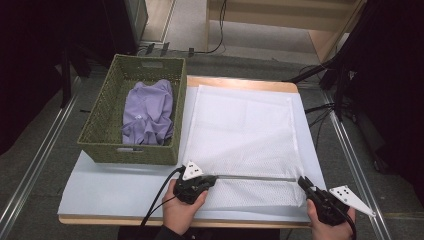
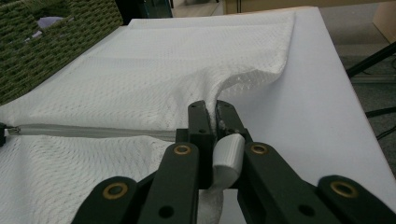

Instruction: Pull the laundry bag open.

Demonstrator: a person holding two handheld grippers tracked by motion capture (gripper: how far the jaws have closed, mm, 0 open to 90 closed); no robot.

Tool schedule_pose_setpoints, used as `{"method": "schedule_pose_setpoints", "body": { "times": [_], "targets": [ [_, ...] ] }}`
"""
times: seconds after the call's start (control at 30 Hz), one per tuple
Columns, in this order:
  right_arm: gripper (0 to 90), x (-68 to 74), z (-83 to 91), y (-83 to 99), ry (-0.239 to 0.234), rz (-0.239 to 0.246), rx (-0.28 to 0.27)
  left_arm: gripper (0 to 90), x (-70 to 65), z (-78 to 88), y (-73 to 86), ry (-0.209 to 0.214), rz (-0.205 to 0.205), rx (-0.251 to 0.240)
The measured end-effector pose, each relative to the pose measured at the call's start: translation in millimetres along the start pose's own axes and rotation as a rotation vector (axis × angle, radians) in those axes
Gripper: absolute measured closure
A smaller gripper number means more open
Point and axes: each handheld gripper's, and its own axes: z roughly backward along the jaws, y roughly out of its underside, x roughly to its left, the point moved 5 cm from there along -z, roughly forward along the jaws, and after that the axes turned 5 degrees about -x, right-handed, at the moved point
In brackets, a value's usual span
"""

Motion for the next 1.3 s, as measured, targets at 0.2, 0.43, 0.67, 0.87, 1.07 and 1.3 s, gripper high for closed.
{"method": "schedule_pose_setpoints", "body": {
  "times": [0.2, 0.43, 0.67, 0.87, 1.07, 1.3],
  "targets": [
    [88.2, 0.4, -0.6, 0.0, 0.002, 0.004, 0.000, 87.5, 4.6, 6.0, 2.0, 0.001, 0.005, 0.001],
    [88.2, -1.6, -0.2, 0.1, 0.015, 0.009, 0.002, 87.5, 15.2, 15.3, 5.8, -0.019, 0.030, -0.008],
    [88.2, -7.4, 0.3, 0.7, 0.034, -0.001, 0.003, 87.5, 30.5, 29.4, 12.0, -0.037, 0.072, -0.016],
    [88.2, -6.2, -0.1, 1.0, 0.034, -0.001, 0.006, 87.6, 38.4, 39.7, 16.7, -0.039, 0.096, -0.021],
    [88.2, -7.6, -0.3, 1.5, 0.040, 0.004, 0.007, 87.6, 45.0, 48.3, 19.6, -0.050, 0.113, -0.029],
    [88.2, -10.6, -1.0, 2.4, 0.048, -0.001, 0.011, 87.6, 51.6, 57.6, 23.0, -0.066, 0.122, -0.035]
  ]
}}
